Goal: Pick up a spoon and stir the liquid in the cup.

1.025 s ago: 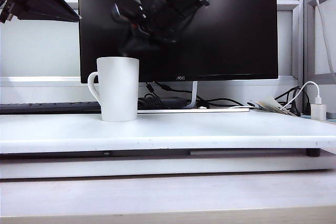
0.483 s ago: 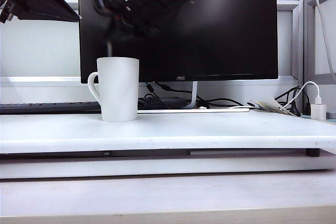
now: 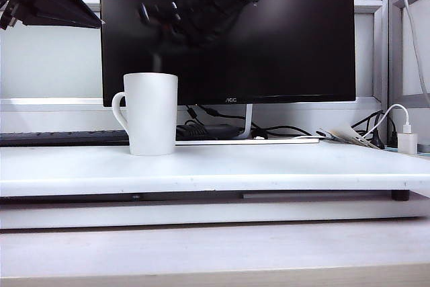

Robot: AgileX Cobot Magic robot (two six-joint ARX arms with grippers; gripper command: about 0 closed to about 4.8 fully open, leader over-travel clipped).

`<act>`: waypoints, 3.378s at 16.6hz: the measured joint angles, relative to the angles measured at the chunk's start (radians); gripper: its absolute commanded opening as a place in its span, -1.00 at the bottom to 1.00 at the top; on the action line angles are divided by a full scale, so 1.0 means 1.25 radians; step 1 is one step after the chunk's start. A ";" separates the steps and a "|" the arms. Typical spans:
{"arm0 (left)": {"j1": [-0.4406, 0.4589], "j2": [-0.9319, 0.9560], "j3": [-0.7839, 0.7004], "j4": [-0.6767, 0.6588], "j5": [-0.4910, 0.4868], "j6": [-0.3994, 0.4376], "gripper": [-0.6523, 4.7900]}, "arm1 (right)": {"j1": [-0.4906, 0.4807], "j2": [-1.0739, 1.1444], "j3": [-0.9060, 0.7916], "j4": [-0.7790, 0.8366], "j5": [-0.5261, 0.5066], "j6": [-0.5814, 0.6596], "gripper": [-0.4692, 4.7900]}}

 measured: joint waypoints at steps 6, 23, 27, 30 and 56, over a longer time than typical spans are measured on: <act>0.000 0.000 0.000 0.000 0.000 0.000 -0.78 | -0.019 -0.006 0.000 -0.123 -0.078 0.016 -0.85; 0.000 -0.001 0.000 0.000 0.000 0.000 -0.78 | -0.050 -0.023 -0.001 -0.045 0.021 0.044 -0.85; 0.000 -0.001 0.000 0.000 0.000 0.000 -0.78 | -0.010 -0.017 -0.001 0.022 -0.030 0.060 -0.85; 0.000 -0.001 0.000 0.000 0.000 0.000 -0.78 | -0.013 -0.019 0.000 -0.090 -0.070 0.031 -0.85; 0.000 0.000 0.000 -0.001 0.000 0.000 -0.78 | -0.028 -0.006 -0.001 -0.147 -0.062 -0.008 -0.85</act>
